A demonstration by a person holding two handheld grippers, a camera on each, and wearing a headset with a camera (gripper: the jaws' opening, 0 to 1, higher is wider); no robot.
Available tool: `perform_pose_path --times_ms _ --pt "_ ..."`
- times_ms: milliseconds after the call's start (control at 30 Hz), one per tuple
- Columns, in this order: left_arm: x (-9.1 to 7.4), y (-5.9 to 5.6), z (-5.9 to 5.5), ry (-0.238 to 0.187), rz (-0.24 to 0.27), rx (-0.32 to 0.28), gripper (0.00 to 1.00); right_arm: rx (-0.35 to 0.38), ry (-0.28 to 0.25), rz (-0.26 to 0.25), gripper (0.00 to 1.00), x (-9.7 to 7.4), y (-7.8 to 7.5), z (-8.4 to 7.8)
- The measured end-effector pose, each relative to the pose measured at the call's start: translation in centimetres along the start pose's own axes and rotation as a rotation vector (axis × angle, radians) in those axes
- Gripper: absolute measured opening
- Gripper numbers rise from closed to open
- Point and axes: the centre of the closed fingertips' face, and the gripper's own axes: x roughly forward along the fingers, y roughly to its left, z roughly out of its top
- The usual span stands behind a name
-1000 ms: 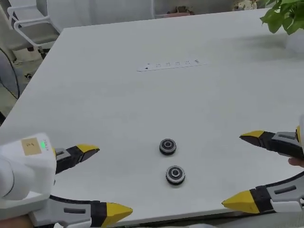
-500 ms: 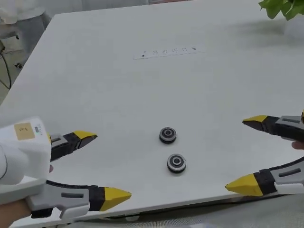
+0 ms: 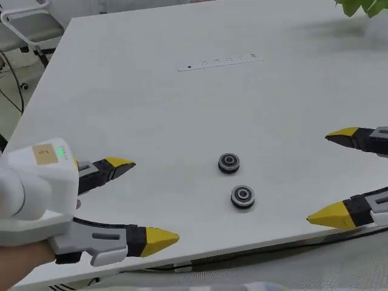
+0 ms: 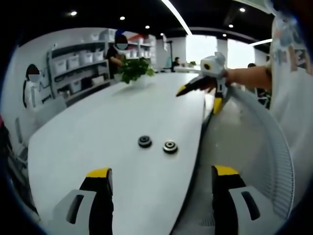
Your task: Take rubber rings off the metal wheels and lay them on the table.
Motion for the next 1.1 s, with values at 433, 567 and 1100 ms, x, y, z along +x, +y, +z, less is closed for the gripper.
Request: perform_pose_path --times_ms 433,567,1100 --pt "0.6 -0.2 0.6 -0.005 0.042 -0.004 0.83 -0.026 -0.028 0.060 0.99 0.5 -0.6 0.9" --pt "1.0 0.1 0.6 0.001 0.069 -0.022 0.83 -0.032 -0.048 0.084 0.99 0.7 -0.7 1.1" --pt "3.0 -0.4 1.5 -0.008 0.071 -0.052 0.82 -0.024 -0.071 0.138 0.97 1.1 -0.7 0.7"
